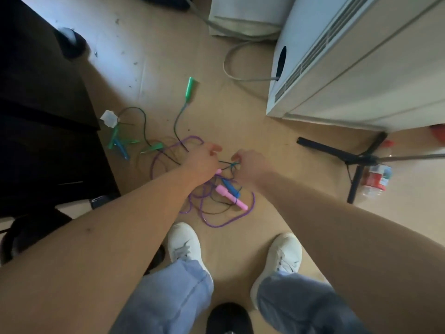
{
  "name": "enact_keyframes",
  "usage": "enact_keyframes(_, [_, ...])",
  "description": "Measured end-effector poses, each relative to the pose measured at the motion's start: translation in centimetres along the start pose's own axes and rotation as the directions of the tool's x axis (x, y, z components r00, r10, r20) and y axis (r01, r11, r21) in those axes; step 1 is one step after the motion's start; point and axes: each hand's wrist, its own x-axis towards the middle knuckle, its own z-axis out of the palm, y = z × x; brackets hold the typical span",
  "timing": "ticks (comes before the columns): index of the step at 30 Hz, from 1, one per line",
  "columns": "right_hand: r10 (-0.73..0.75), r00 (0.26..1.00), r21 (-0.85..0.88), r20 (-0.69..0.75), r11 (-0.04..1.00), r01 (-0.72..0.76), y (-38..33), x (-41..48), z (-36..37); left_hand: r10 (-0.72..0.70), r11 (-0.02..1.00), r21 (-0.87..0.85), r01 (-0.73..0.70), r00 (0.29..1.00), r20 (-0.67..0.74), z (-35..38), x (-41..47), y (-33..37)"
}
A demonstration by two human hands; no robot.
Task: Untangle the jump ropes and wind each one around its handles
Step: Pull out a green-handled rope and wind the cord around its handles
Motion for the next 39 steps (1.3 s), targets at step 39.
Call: enact_keyframes(39, [-0.202, 0.961, 0.082, -0.189, 0.972, 0.221, 3.8, 2.5, 3.2, 0.308, 0.891, 0.353, -0.285, 0.951, -0.01, 4.0, 1.8, -4.2])
